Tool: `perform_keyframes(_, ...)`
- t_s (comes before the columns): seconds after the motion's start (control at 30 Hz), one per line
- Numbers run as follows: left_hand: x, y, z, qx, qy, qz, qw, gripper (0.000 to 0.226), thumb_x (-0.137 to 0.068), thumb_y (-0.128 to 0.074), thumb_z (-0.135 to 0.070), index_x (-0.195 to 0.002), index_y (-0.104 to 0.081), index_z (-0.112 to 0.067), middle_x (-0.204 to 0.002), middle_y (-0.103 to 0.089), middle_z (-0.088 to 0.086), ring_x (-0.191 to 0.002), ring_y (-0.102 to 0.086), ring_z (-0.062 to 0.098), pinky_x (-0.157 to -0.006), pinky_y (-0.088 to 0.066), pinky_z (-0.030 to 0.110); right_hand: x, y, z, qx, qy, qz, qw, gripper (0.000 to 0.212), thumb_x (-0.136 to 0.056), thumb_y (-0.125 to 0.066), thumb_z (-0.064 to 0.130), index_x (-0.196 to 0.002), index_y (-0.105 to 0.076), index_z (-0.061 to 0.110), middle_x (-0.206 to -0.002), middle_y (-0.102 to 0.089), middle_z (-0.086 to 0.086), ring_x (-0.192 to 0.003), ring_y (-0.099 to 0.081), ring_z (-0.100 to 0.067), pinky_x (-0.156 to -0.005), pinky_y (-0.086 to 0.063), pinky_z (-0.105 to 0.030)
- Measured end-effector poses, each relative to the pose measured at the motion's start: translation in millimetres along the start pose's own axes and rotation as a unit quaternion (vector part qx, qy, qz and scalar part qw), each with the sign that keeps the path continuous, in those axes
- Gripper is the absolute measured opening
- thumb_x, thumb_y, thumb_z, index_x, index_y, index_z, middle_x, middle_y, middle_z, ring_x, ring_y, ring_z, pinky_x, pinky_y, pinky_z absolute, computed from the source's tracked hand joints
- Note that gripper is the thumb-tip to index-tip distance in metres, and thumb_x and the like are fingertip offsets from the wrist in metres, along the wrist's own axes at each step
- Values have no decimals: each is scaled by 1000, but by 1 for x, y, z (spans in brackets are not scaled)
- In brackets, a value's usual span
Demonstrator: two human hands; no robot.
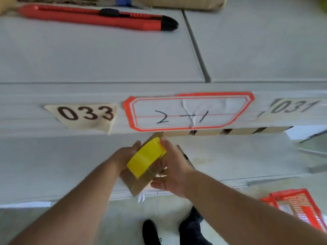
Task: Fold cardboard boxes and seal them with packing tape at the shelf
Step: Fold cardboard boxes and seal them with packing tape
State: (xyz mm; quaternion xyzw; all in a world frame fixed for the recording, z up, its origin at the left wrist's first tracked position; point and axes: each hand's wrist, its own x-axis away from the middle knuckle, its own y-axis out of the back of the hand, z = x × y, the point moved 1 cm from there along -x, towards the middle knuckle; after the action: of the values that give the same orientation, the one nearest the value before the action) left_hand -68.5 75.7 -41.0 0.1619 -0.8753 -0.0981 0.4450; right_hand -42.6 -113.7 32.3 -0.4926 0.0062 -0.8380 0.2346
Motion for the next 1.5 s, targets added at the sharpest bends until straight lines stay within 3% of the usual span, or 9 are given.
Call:
perform_keyframes(0.13,2,1,-34,-152,-27,21,988,40,-100,-64,-42,-79,-70,-9,-110,-73,19,-97,-66,30,-87,-52,39,-3,-4,-12,-141,-43,0,989,95,-76,-54,91,-126,-70,12,-120,-68,-16,-90,-68,-35,-79,-56,-43)
perform_keyframes(0.4,77,-11,-75,-176,-122,71,974,62,-85,-53,-76,-104,-76,-22,-96,-77,-3,-90,-72,14,-76,-51,29,-13,6,-27,-192,-86,38,977,119,-61,-63,97,-149,-51,18,-141,-56,-11,-125,-55,-40,-103,-48,-66)
perform_keyframes(0.57,78,-21,-86,-255,-215,12,943,43,-88,-66,-63,-92,-79,-22,-83,-79,-6,-79,-75,11,-88,-59,39,-16,28,-25,-83,-92,65,990,104,-73,-42,100,-120,-69,10,-122,-70,-11,-108,-68,-33,-86,-59,-49)
perform_keyframes(0.67,72,-15,-90,-262,-189,39,946,49,-82,-71,-68,-96,-78,-22,-84,-79,1,-77,-77,21,-85,-62,45,-36,82,-24,14,6,-83,996,68,-97,-48,69,-95,-69,5,-87,-76,-12,-74,-70,-25,-69,-53,-33)
perform_keyframes(0.77,71,-18,-94,-278,-180,33,943,35,-91,-71,-51,-99,-76,-17,-86,-79,6,-73,-77,25,-78,-62,44,-75,141,-16,336,94,-302,887,43,-100,-53,46,-124,-59,10,-116,-66,-10,-104,-64,-28,-85,-53,-37)
perform_keyframes(0.97,68,-23,-94,-355,-173,-4,919,20,-99,-62,-43,-98,-74,-26,-96,-76,-1,-88,-74,19,-81,-59,34,-122,158,-35,594,111,-268,750,36,-99,-56,22,-134,-54,16,-132,-55,-7,-123,-53,-28,-100,-49,-39)
perform_keyframes(1.17,69,-21,-101,-423,-155,-2,893,26,-101,-57,-43,-105,-73,-23,-103,-73,0,-96,-68,17,-91,-56,36,-123,154,-37,473,103,-245,840,27,-96,-54,9,-123,-55,8,-120,-64,-11,-112,-64,-31,-89,-54,-36)
perform_keyframes(1.3,70,-22,-107,-417,-119,25,901,33,-95,-57,-45,-120,-69,-28,-118,-67,1,-103,-66,20,-94,-57,37,-90,129,-39,108,112,-158,975,22,-95,-47,2,-116,-51,9,-94,-60,-12,-72,-61,-25,-57,-55,-33)
perform_keyframes(1.5,65,-22,-115,-314,10,124,941,30,-100,-58,-33,-128,-69,-28,-126,-59,24,-103,-71,45,-84,-61,59,-41,59,-56,112,146,-94,978,24,-99,-56,31,-121,-53,20,-86,-62,0,-62,-53,-15,-47,-38,-25)
